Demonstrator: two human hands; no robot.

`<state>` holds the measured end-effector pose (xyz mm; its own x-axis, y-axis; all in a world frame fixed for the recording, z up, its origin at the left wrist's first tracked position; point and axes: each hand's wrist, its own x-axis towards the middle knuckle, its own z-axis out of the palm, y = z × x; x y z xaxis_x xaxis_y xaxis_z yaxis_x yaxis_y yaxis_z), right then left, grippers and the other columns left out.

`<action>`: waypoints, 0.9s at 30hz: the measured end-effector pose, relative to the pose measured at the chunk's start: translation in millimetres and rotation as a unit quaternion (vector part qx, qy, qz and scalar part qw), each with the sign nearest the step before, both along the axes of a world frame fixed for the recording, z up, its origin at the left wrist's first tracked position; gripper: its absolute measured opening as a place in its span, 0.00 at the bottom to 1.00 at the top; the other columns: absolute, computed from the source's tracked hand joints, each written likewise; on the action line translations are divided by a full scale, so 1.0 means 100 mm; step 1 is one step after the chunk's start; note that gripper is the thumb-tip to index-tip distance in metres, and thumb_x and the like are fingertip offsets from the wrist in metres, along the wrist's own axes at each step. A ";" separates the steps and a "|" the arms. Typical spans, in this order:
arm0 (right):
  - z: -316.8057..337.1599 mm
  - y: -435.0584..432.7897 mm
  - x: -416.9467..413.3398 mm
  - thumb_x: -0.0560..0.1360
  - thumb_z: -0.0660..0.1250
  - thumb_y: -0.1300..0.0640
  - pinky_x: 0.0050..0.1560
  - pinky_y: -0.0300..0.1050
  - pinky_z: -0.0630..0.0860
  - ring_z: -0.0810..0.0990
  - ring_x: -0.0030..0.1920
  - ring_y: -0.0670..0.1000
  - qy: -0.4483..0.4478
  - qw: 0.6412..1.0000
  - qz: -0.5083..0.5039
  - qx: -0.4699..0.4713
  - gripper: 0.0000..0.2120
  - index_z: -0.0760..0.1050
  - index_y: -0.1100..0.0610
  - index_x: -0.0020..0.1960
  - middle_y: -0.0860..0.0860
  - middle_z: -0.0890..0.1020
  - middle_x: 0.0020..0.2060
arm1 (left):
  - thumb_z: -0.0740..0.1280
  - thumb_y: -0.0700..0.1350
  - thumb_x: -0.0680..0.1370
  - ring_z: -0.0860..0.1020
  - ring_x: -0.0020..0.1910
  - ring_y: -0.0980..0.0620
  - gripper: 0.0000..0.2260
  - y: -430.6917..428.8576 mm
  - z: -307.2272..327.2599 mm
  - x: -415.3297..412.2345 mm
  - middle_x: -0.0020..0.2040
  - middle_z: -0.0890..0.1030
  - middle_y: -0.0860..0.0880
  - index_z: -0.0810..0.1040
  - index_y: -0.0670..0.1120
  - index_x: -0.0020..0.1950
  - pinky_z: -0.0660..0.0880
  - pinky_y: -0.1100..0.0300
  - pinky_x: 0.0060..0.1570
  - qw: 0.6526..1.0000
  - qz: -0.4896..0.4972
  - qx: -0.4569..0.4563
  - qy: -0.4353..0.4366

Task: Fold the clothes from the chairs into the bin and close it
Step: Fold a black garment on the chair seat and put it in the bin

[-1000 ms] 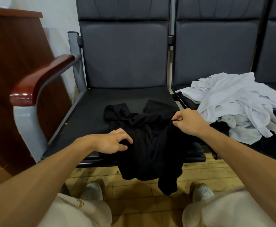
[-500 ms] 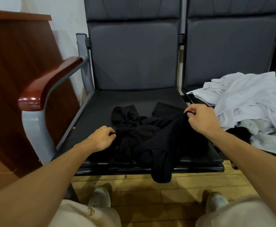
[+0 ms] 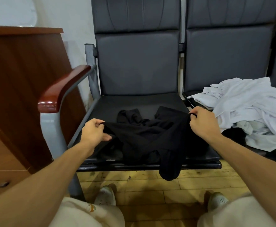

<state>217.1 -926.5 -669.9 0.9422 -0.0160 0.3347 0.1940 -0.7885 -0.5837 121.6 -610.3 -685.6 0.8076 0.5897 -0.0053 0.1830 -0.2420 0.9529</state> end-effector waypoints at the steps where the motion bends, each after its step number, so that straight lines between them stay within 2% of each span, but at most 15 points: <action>1: 0.01 0.00 0.00 0.78 0.59 0.62 0.49 0.46 0.69 0.77 0.54 0.59 0.003 1.000 -0.009 0.015 0.09 0.76 0.59 0.54 0.57 0.81 0.49 | 0.57 0.33 0.81 0.83 0.39 0.46 0.08 0.00 0.00 0.01 0.47 0.80 0.41 0.74 0.42 0.54 0.81 0.59 0.38 0.999 0.029 -0.030 -0.016; 3: 0.04 -0.05 0.04 0.78 0.58 0.63 0.49 0.45 0.67 0.76 0.55 0.60 0.000 0.998 -0.035 0.044 0.11 0.75 0.61 0.58 0.59 0.81 0.51 | 0.58 0.30 0.80 0.81 0.49 0.44 0.11 0.02 0.01 0.04 0.51 0.78 0.41 0.75 0.41 0.54 0.79 0.58 0.48 0.993 0.079 -0.057 -0.067; 4: 0.04 -0.08 0.05 0.78 0.57 0.63 0.50 0.46 0.68 0.76 0.55 0.61 -0.003 0.997 -0.046 0.055 0.12 0.74 0.61 0.58 0.60 0.81 0.51 | 0.58 0.29 0.79 0.81 0.51 0.45 0.11 0.02 0.02 0.04 0.52 0.78 0.41 0.76 0.42 0.54 0.78 0.59 0.50 0.989 0.096 -0.059 -0.093; 6: 0.04 -0.13 0.07 0.78 0.57 0.63 0.55 0.52 0.71 0.76 0.55 0.62 -0.008 0.997 -0.067 0.048 0.11 0.74 0.61 0.58 0.60 0.81 0.51 | 0.59 0.30 0.80 0.80 0.49 0.50 0.12 0.01 0.05 0.06 0.53 0.78 0.43 0.78 0.42 0.55 0.77 0.62 0.50 0.984 0.124 -0.033 -0.127; 9: 0.03 -0.17 0.10 0.79 0.57 0.62 0.59 0.54 0.65 0.76 0.54 0.63 -0.017 0.995 -0.101 -0.001 0.10 0.73 0.59 0.57 0.59 0.81 0.48 | 0.60 0.31 0.79 0.78 0.46 0.54 0.13 -0.01 0.10 0.07 0.52 0.80 0.45 0.80 0.44 0.52 0.75 0.65 0.49 0.972 0.171 0.023 -0.158; 13: 0.04 -0.11 0.10 0.78 0.57 0.62 0.59 0.52 0.61 0.75 0.56 0.60 -0.017 0.994 -0.104 -0.020 0.11 0.74 0.56 0.57 0.56 0.81 0.49 | 0.59 0.29 0.77 0.76 0.52 0.49 0.16 -0.01 0.16 0.05 0.55 0.78 0.44 0.79 0.47 0.48 0.75 0.57 0.54 0.963 0.193 0.116 -0.144; 16: 0.04 -0.06 0.04 0.74 0.59 0.65 0.60 0.51 0.62 0.74 0.59 0.58 0.021 0.997 -0.066 -0.044 0.15 0.75 0.54 0.58 0.54 0.80 0.54 | 0.58 0.28 0.77 0.75 0.55 0.48 0.17 -0.04 0.12 0.01 0.59 0.75 0.45 0.80 0.47 0.50 0.72 0.58 0.53 0.972 0.120 0.180 -0.095; 19: -0.01 0.02 -0.02 0.70 0.63 0.65 0.60 0.54 0.66 0.71 0.61 0.61 -0.014 0.988 0.008 -0.157 0.19 0.77 0.55 0.60 0.57 0.77 0.58 | 0.57 0.29 0.76 0.75 0.52 0.51 0.18 -0.06 0.02 0.01 0.59 0.76 0.45 0.82 0.47 0.50 0.69 0.61 0.49 0.973 0.027 0.229 -0.022; 21: -0.07 0.17 -0.12 0.71 0.66 0.62 0.60 0.54 0.69 0.72 0.58 0.61 -0.067 0.976 0.116 -0.172 0.14 0.78 0.56 0.56 0.57 0.77 0.55 | 0.58 0.31 0.76 0.75 0.53 0.51 0.17 -0.06 -0.01 0.03 0.58 0.78 0.45 0.81 0.49 0.48 0.69 0.61 0.50 0.974 0.001 0.227 -0.001; 23: -0.08 0.38 -0.26 0.72 0.67 0.55 0.58 0.55 0.71 0.74 0.55 0.59 -0.100 0.949 0.242 -0.177 0.10 0.79 0.55 0.53 0.55 0.78 0.51 | 0.60 0.33 0.77 0.74 0.52 0.53 0.14 -0.07 -0.01 0.04 0.57 0.78 0.46 0.81 0.50 0.49 0.68 0.62 0.50 0.973 -0.011 0.229 0.007; 25: -0.09 0.63 -0.45 0.75 0.65 0.44 0.59 0.53 0.71 0.74 0.55 0.54 -0.076 0.910 0.353 -0.205 0.14 0.78 0.53 0.53 0.51 0.77 0.50 | 0.63 0.36 0.78 0.75 0.51 0.55 0.11 -0.08 -0.01 0.06 0.56 0.79 0.47 0.81 0.50 0.50 0.68 0.63 0.49 0.971 -0.023 0.239 0.007; 27: -0.13 0.85 -0.62 0.74 0.63 0.35 0.62 0.49 0.68 0.71 0.58 0.49 0.006 0.874 0.404 -0.268 0.24 0.74 0.51 0.61 0.48 0.75 0.55 | 0.65 0.38 0.78 0.76 0.52 0.54 0.08 -0.10 -0.01 0.07 0.55 0.80 0.47 0.82 0.49 0.51 0.69 0.63 0.51 0.969 -0.030 0.247 0.001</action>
